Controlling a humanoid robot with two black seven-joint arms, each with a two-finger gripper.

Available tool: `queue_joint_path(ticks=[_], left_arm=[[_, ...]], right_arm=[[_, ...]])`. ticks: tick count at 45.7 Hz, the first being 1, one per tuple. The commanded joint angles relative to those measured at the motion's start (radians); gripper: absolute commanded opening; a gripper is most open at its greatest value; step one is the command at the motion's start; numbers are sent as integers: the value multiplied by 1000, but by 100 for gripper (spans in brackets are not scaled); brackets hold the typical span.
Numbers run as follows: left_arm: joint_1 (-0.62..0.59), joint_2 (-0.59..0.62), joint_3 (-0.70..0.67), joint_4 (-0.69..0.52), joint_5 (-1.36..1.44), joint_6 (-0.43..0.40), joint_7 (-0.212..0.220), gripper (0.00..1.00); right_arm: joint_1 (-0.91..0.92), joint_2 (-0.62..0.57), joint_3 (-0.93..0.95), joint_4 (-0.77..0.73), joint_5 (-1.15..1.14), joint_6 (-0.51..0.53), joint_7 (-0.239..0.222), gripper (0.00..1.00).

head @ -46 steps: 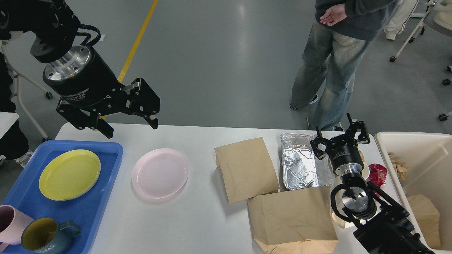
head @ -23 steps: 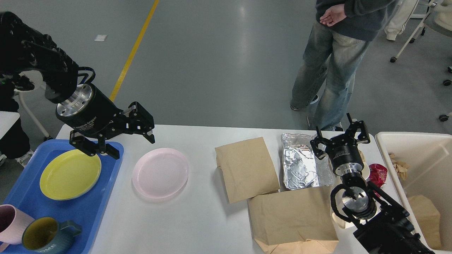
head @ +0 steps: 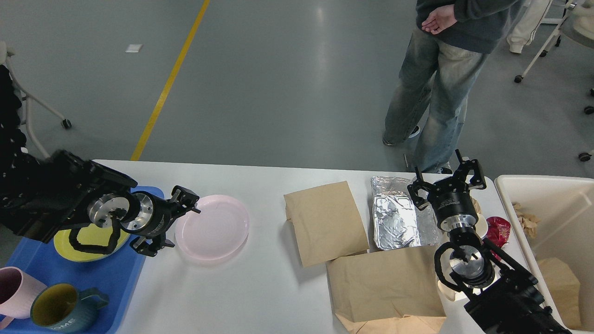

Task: Tidy desktop
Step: 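Grasp the pink plate's rim with the left gripper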

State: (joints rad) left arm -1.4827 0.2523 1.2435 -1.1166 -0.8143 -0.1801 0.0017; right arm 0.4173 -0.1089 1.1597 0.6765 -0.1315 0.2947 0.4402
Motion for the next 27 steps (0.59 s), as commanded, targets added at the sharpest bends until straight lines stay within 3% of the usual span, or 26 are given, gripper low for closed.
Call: queue_joint_path(ticks=[1, 20, 24, 27], left_arm=[[70, -5, -13, 38, 4, 27, -2, 95], [179, -11, -82, 152, 118, 40, -8, 94], [179, -11, -87, 158, 122, 48, -8, 91], [180, -11, -93, 158, 133, 50, -6, 81]], right_arm=[[0, 0, 0, 0, 0, 0, 0, 100], [0, 0, 0, 0, 0, 0, 0, 100], [0, 0, 0, 0, 0, 0, 0, 100], [0, 0, 0, 0, 0, 0, 0, 100]])
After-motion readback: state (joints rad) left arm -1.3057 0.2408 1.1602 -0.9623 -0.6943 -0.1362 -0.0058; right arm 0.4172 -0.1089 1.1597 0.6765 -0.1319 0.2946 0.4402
